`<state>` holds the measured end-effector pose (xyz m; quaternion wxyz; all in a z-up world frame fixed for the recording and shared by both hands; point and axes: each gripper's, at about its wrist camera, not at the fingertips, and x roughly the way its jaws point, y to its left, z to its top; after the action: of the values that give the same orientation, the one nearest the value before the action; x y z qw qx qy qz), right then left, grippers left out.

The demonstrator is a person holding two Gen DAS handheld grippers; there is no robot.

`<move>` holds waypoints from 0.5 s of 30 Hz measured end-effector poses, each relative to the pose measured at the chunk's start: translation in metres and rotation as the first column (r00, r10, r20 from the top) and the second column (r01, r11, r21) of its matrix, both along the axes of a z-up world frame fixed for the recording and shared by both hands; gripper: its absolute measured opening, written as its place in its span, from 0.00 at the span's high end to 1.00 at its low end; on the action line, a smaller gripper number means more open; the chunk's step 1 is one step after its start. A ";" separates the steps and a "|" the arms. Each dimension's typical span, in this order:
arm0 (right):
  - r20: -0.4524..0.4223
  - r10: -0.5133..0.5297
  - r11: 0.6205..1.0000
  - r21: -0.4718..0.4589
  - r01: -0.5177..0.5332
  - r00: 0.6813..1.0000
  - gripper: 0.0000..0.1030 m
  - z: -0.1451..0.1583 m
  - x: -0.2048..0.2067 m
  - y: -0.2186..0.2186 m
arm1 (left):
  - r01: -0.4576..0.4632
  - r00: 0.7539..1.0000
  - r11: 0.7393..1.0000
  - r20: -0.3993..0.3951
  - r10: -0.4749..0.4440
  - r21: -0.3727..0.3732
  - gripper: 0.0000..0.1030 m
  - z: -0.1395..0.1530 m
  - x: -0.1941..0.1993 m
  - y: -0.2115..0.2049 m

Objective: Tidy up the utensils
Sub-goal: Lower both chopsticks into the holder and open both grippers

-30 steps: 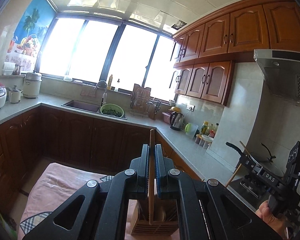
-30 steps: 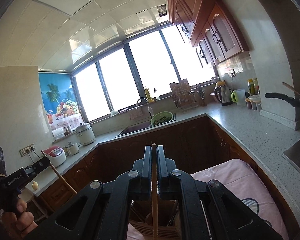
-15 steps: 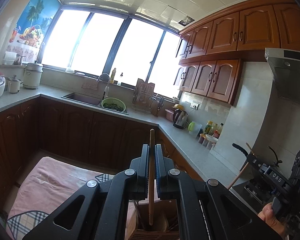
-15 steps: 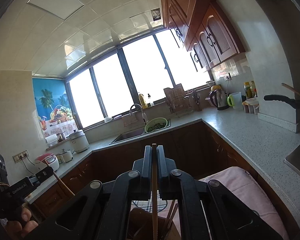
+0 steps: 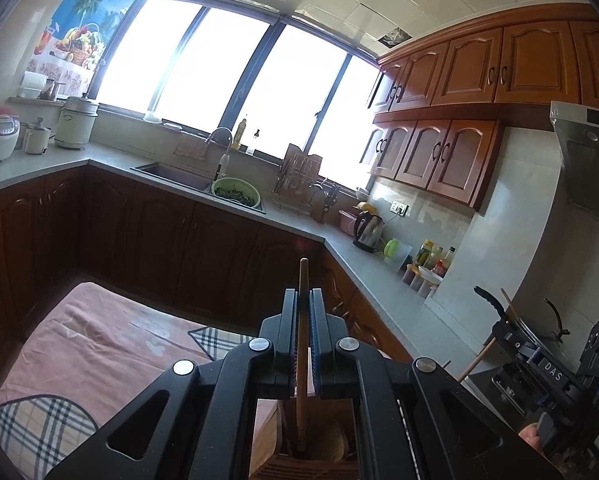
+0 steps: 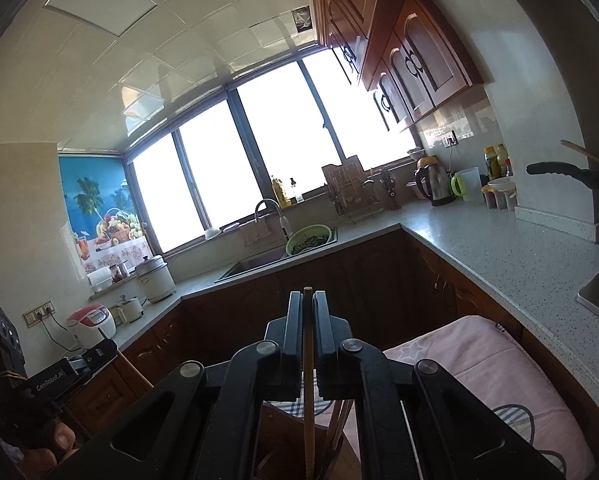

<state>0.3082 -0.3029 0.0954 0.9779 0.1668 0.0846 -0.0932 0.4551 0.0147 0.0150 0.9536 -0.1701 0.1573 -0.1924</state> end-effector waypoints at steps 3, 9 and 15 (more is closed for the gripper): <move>-0.015 0.000 1.000 0.010 0.000 1.000 0.96 -0.009 0.003 0.000 | -0.002 1.000 1.000 -0.013 0.002 0.000 0.97 -0.007 -0.003 0.004; -0.046 0.000 1.000 0.028 0.001 0.999 0.96 -0.026 0.009 -0.001 | 0.005 0.999 1.000 -0.047 -0.005 0.001 0.97 -0.015 0.002 0.002; -0.069 -0.005 0.999 0.041 0.008 0.998 0.96 -0.036 0.013 -0.005 | 0.012 0.996 1.000 -0.084 -0.009 0.026 0.97 -0.022 0.011 -0.004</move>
<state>0.3214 -0.3081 0.0590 0.9705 0.1837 0.1197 -0.1005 0.4665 0.0110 -0.0070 0.9473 -0.1647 0.2003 -0.1881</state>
